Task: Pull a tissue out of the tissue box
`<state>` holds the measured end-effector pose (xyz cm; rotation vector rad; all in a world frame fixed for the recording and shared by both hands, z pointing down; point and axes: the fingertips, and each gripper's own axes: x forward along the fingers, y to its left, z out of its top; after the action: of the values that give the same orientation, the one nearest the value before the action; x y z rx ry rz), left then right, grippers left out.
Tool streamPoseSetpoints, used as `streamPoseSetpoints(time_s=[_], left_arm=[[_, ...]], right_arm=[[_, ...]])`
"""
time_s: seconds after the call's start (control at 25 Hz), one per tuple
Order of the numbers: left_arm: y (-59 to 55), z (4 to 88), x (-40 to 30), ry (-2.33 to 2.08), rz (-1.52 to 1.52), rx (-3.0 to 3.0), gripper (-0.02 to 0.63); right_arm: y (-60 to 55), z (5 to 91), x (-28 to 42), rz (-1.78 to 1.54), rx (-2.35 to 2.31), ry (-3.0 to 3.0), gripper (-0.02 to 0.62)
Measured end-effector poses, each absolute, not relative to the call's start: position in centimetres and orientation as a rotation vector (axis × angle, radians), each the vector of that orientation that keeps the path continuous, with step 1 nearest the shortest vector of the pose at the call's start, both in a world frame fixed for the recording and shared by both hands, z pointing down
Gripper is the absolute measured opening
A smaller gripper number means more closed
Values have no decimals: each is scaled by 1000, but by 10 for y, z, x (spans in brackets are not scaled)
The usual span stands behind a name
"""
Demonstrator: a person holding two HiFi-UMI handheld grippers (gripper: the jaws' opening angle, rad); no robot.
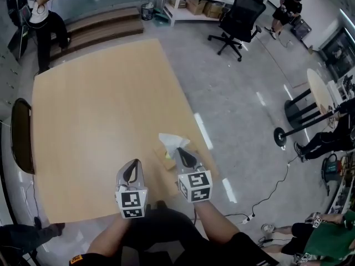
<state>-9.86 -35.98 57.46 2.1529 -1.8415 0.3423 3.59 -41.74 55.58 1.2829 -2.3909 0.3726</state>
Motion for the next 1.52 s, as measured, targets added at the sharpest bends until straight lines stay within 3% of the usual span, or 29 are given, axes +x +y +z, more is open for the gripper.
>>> streamPoseSetpoints(time_s=[0.72,1.52], left_arm=[[-240,585,-91,-1964,380,2005,18],[-111,572,-139,-1927,286,2122,18]], right_arm=[[-287,568,38,433,1098,-2548,-5],[-145,564,-10,376,1193,-2517,-5]])
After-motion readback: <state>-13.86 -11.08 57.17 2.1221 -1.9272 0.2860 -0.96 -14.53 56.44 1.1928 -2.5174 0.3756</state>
